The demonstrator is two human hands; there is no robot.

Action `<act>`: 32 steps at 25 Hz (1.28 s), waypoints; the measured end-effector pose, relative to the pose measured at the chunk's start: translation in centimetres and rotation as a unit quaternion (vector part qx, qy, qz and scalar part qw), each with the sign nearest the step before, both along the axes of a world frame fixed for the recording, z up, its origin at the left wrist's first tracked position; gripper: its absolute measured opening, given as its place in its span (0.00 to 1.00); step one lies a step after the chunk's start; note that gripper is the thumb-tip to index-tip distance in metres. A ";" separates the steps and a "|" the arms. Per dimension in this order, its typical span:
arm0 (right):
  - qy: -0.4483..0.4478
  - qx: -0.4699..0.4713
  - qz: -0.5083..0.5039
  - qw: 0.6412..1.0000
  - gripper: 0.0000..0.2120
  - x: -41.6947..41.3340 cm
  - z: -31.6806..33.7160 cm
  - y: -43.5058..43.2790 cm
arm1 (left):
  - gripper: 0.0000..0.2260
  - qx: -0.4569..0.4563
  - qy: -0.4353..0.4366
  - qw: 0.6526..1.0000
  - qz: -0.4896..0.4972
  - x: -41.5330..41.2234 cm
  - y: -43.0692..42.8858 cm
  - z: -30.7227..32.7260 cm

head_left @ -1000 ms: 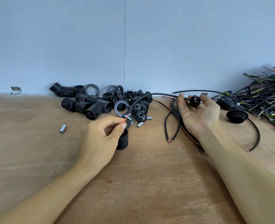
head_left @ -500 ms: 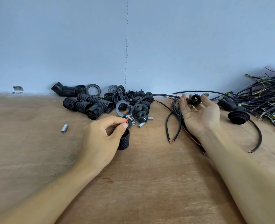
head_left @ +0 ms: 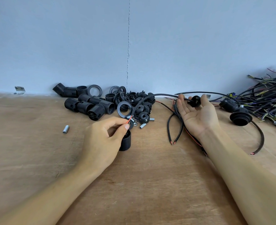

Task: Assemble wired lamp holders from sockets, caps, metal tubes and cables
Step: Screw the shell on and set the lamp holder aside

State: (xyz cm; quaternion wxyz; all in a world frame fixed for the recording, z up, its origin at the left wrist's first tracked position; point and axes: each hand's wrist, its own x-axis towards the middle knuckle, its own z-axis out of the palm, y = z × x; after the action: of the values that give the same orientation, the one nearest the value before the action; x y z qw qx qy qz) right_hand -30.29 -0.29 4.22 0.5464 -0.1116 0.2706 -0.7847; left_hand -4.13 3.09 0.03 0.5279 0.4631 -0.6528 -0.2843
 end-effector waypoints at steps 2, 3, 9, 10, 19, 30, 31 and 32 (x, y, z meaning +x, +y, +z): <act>-0.007 0.005 -0.004 1.000 0.19 0.0 0.0 -0.1 | 0.07 -0.001 0.000 1.000 -0.001 0.0 0.0 0.0; -0.001 0.012 -0.005 1.000 0.19 -0.1 0.0 -0.2 | 0.07 -0.001 -0.001 1.000 -0.001 0.0 0.0 0.0; 0.053 0.025 0.010 0.998 0.16 -0.1 0.0 -0.3 | 0.08 -0.007 -0.009 1.000 0.000 0.0 -0.1 -0.1; 0.043 0.013 0.015 0.999 0.17 0.1 0.0 -0.2 | 0.08 -0.008 -0.009 1.000 -0.001 0.1 -0.1 -0.1; 0.043 0.015 0.035 0.998 0.22 0.3 0.3 -0.3 | 0.07 -0.010 -0.013 1.000 -0.004 0.1 -0.1 0.0; 0.106 0.011 0.012 0.994 0.07 0.8 1.7 -0.1 | 0.07 -0.003 -0.008 1.000 -0.013 0.1 -0.3 -0.2; 0.122 0.019 0.011 0.992 0.07 0.9 1.9 0.0 | 0.07 -0.003 -0.007 1.000 -0.014 0.1 -0.3 -0.2; 0.136 0.026 0.012 0.990 0.11 1.1 2.0 0.1 | 0.07 -0.003 -0.006 1.000 -0.014 0.1 -0.3 -0.2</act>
State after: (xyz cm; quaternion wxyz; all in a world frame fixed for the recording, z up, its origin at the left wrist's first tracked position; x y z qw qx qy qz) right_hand -29.21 -0.19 6.22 0.5164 -0.2059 0.3613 -0.7486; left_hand -3.99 2.75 -0.19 0.5214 0.4541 -0.6631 -0.2868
